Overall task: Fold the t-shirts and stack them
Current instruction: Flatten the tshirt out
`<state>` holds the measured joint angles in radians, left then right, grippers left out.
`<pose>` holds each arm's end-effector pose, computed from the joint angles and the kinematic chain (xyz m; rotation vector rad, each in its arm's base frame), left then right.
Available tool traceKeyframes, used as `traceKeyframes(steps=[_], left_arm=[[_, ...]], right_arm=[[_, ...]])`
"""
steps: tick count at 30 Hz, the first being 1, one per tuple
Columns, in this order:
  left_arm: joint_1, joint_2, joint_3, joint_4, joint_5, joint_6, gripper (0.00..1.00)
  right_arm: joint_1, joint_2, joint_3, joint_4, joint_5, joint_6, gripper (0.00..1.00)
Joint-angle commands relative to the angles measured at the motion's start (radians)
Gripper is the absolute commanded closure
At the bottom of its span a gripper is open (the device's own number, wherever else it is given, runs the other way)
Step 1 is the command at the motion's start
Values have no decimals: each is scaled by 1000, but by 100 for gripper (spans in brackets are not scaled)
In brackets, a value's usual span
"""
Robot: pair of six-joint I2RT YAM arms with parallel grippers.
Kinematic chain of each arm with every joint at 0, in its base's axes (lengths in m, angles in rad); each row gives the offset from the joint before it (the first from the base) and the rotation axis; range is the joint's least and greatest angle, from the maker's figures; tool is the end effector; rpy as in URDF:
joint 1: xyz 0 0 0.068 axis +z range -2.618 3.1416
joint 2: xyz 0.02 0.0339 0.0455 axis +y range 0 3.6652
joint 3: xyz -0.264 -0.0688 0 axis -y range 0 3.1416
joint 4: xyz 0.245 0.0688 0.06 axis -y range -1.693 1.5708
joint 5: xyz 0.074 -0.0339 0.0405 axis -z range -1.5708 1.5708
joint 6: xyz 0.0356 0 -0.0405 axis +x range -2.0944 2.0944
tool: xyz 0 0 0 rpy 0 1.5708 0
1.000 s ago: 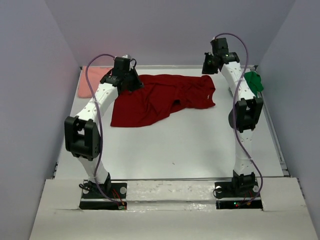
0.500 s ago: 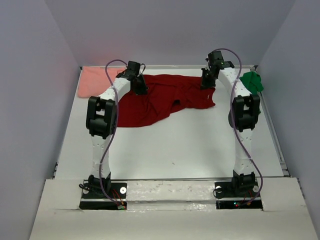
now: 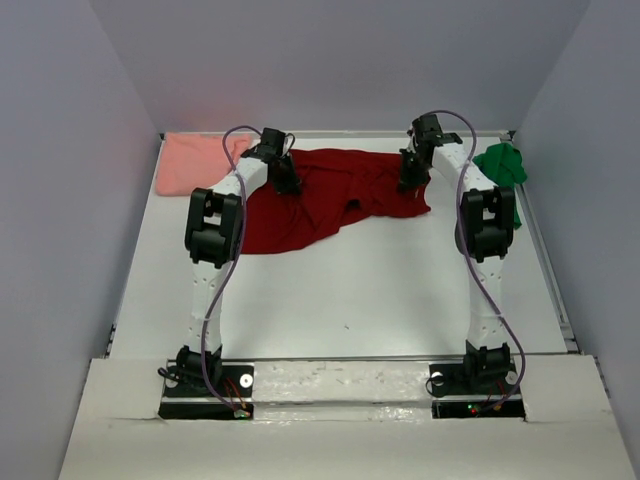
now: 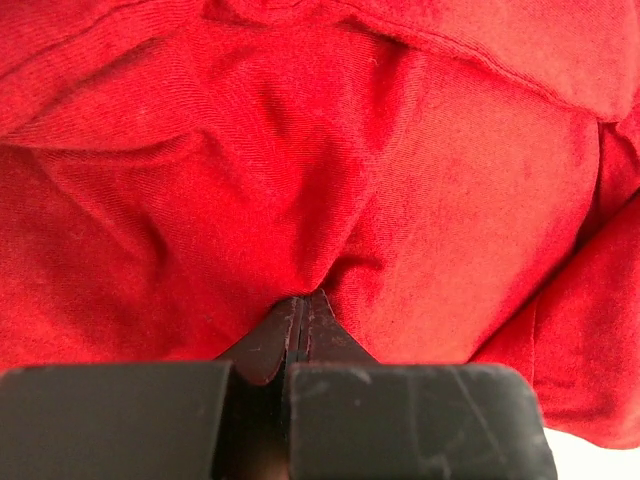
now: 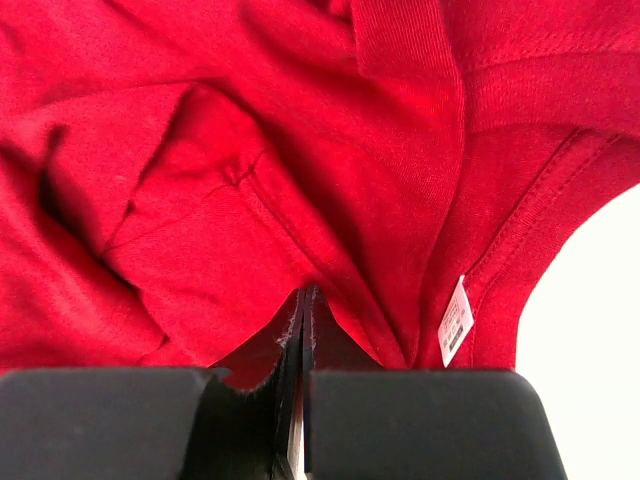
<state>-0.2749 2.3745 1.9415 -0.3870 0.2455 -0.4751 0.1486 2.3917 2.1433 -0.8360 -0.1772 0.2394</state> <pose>0.5094 -0.1526 0.1690 -0.1266 2.4545 -0.6362 0.5098 0.0827 0.1950 0.0625 2.6754 0.3612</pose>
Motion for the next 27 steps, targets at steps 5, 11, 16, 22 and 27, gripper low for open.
traceKeyframes(steps=[5,11,16,22,27], left_arm=[[-4,20,2,-33,31,9,100],[-29,-37,-119,-75,0,-10,100],[-72,-132,-274,-99,-25,-56,100],[-161,-367,-571,-30,-29,-144,100],[-228,-558,-785,-4,-26,-210,100]], right_arm=[[3,-2,-74,51,4,8,100],[3,-94,-279,86,76,60,100],[3,-201,-497,158,122,97,100],[3,-374,-781,241,114,162,100],[3,-543,-980,291,127,190,100]])
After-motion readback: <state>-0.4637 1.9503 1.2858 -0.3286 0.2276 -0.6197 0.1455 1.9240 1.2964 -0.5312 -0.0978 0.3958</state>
